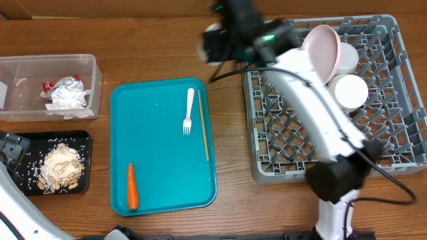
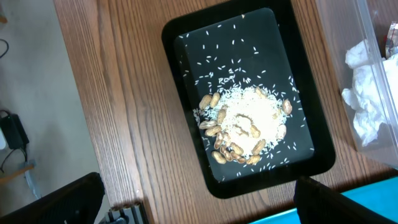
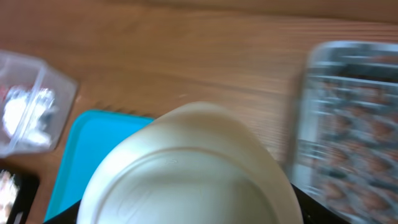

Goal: Sort waste into correct bins and load items into the dishwasher rack
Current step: 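Lift the cup and carry it right over the rack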

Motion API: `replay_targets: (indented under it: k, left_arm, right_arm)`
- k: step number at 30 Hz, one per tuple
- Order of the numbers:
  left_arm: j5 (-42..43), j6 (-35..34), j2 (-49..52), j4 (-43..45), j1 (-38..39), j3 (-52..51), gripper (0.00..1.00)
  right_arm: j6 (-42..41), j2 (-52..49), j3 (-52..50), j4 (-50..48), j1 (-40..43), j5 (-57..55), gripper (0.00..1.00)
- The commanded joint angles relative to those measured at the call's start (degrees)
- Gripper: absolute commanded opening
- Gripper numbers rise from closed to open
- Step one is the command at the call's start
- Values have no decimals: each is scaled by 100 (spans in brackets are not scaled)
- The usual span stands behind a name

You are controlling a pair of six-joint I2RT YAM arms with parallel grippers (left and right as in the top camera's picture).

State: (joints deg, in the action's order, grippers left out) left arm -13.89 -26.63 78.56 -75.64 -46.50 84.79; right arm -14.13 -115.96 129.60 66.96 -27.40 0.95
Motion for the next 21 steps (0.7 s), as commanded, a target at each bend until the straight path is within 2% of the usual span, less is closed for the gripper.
replay_targets:
  k: [1,8,18,21]
  left_arm:
    - [24,-59,20,0,-7,118,100]
    - [24,-59,20,0,-7,118,100]
    - [24,-59,20,0,-7,118,100]
    - [24,-59,20,0,-7,118,100]
  right_arm:
    - [-109,479,175,273,592,-149,45]
    - [-109,590,173,1032,2098,-157,45]
    - [-109,579,173,1137,3923,-157,47]
    - [-109,540,162,1095,4409,-155,50]
